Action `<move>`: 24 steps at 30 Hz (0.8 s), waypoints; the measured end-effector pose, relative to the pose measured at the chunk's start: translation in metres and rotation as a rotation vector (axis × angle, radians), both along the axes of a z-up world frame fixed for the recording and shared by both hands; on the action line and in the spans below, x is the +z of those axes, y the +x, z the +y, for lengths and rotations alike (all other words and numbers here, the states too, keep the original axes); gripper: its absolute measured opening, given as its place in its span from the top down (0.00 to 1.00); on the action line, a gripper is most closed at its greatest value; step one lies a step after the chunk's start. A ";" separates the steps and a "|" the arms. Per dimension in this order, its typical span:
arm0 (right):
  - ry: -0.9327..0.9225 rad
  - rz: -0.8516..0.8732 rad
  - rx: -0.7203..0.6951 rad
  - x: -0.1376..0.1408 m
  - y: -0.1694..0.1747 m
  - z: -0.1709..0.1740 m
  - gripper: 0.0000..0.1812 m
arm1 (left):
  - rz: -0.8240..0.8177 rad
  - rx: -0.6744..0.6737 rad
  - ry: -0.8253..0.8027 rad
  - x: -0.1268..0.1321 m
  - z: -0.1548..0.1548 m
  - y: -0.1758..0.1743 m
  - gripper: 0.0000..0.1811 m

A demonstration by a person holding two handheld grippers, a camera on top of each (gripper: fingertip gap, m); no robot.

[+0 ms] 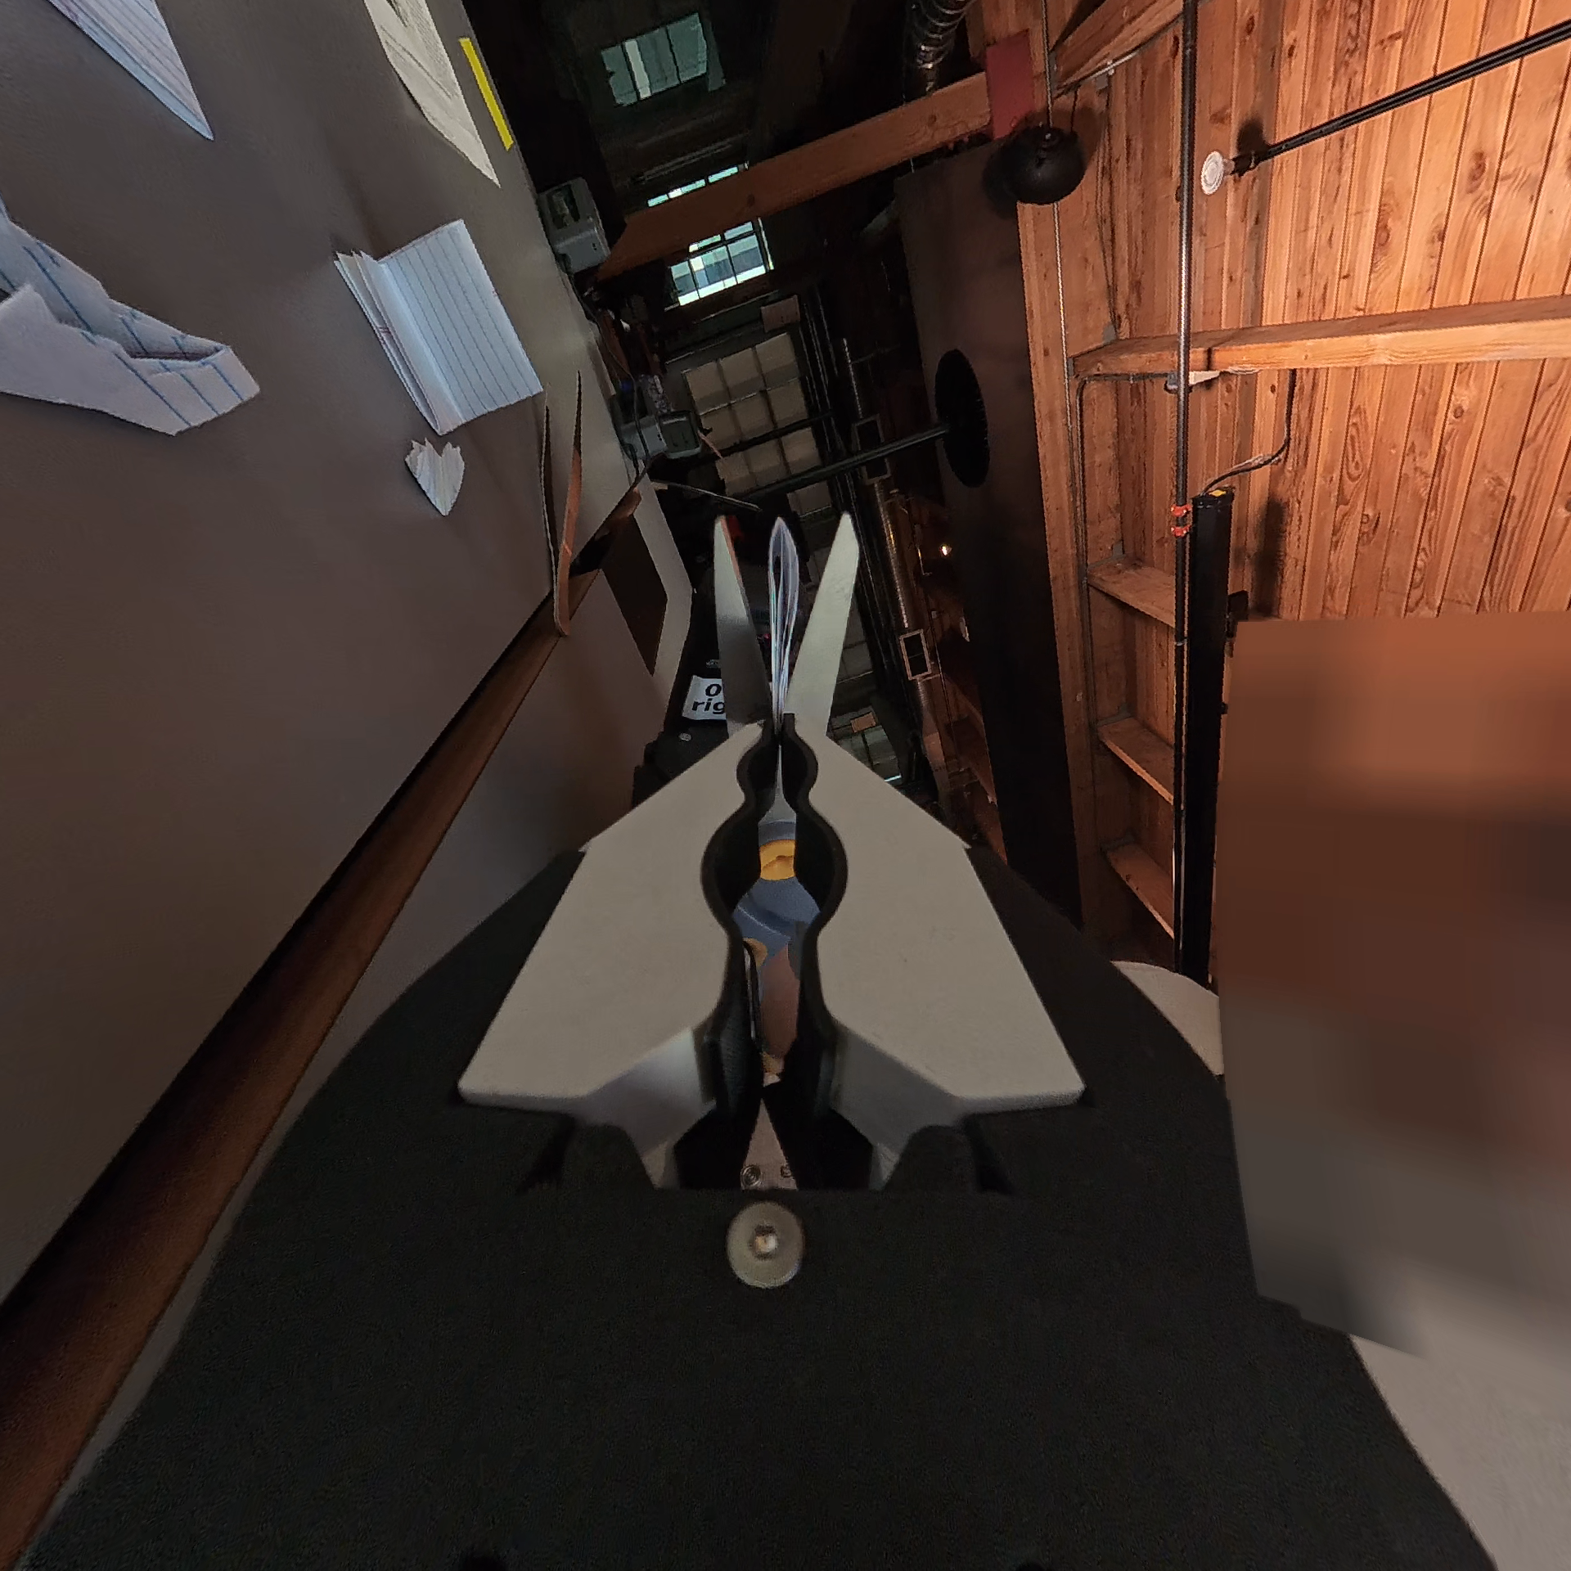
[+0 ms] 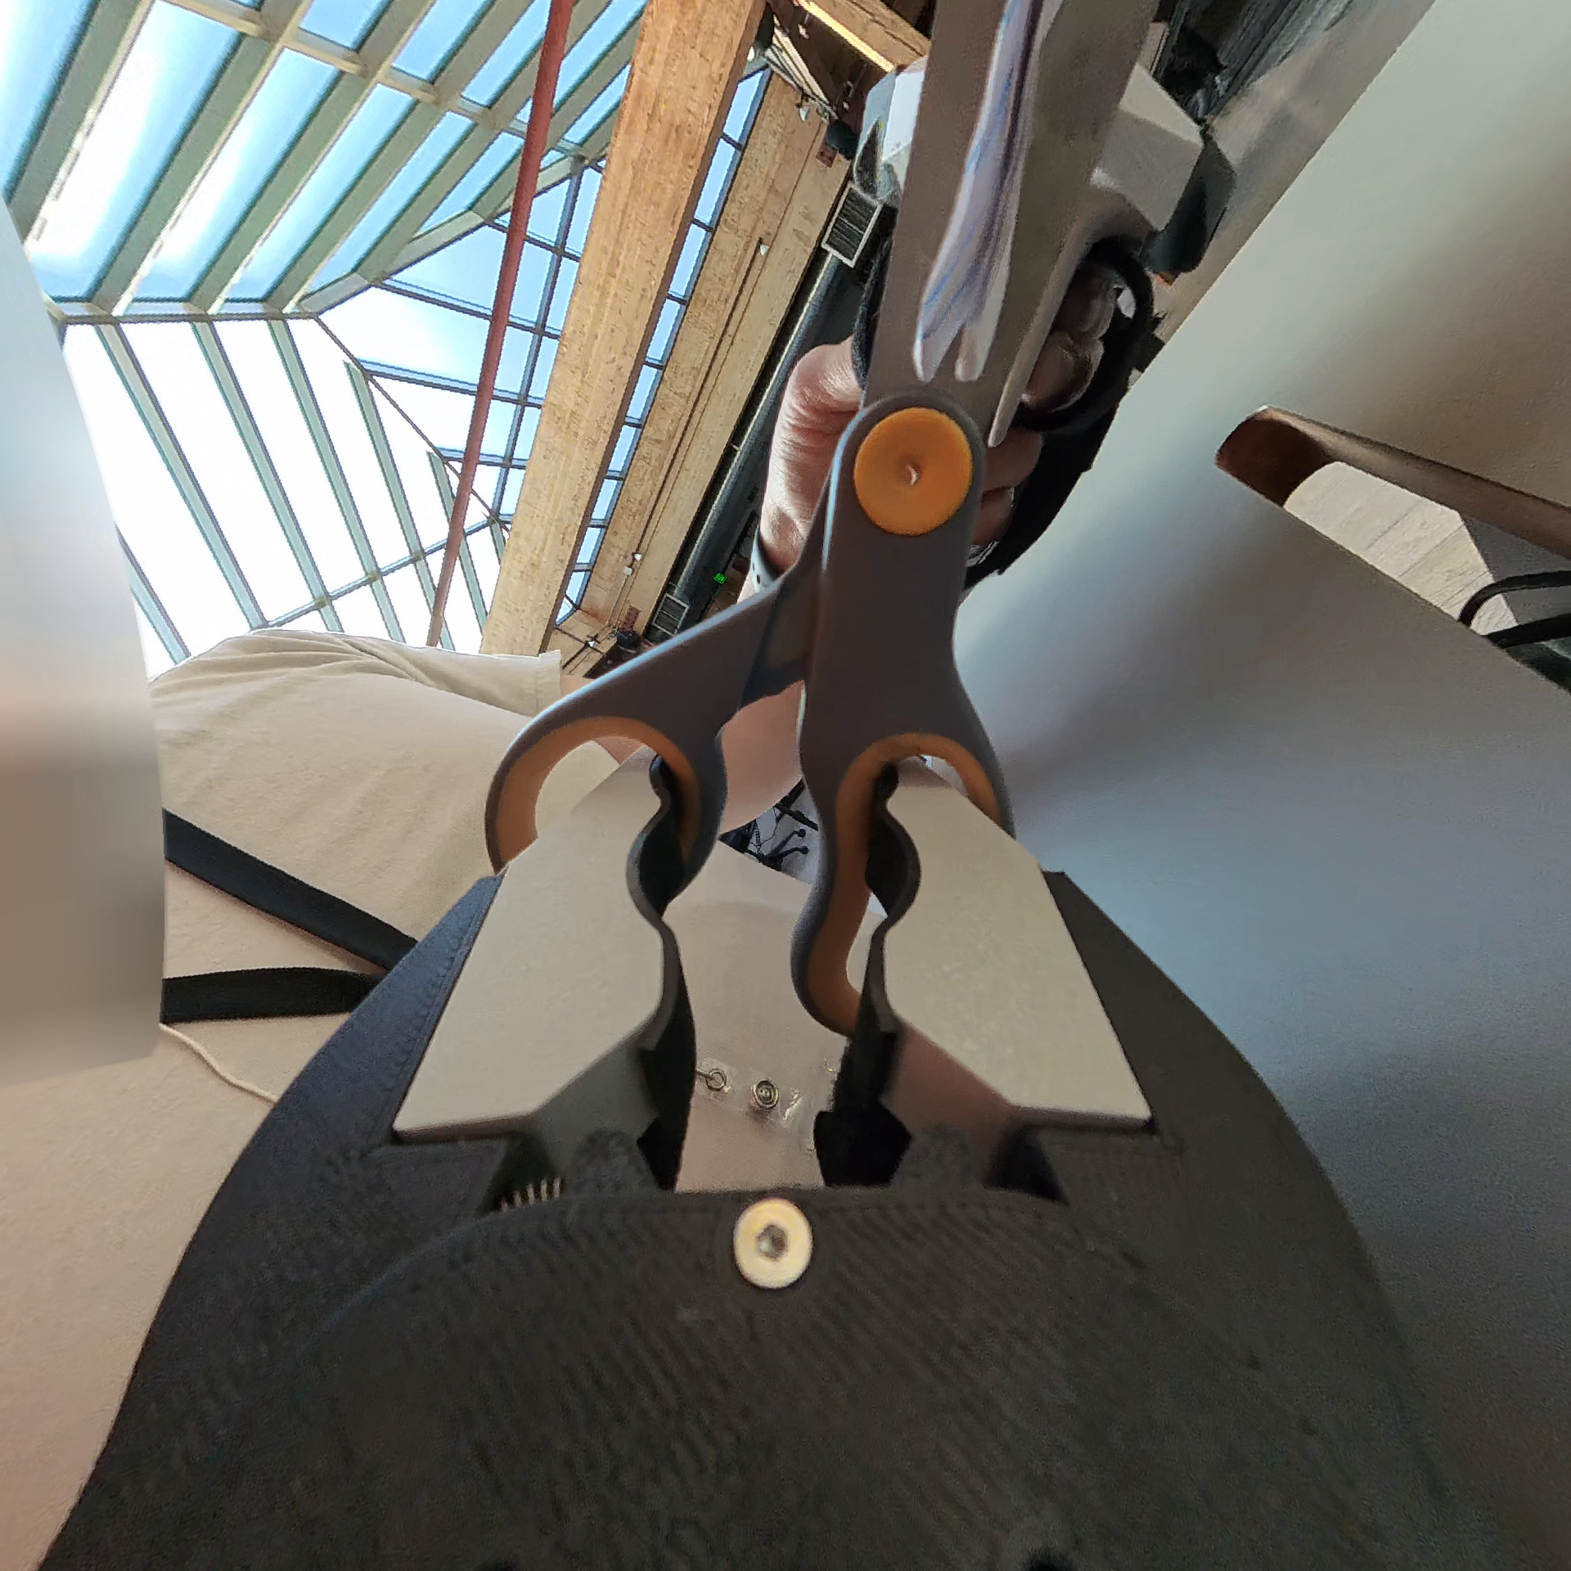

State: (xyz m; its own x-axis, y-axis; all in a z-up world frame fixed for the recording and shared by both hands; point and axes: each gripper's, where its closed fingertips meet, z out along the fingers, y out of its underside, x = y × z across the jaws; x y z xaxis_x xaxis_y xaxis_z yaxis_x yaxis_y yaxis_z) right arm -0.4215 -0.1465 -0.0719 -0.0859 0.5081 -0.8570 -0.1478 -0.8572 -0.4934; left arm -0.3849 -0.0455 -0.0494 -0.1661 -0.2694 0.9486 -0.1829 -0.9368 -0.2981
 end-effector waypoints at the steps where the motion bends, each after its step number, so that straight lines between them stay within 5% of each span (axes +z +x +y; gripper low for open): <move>1: 0.002 -0.003 0.001 0.000 0.000 0.000 0.79 | 0.002 -0.002 0.004 0.001 0.000 0.000 1.00; 24: 0.046 0.050 -0.084 0.005 -0.005 0.011 0.79 | -0.020 0.021 -0.015 0.007 -0.003 0.006 1.00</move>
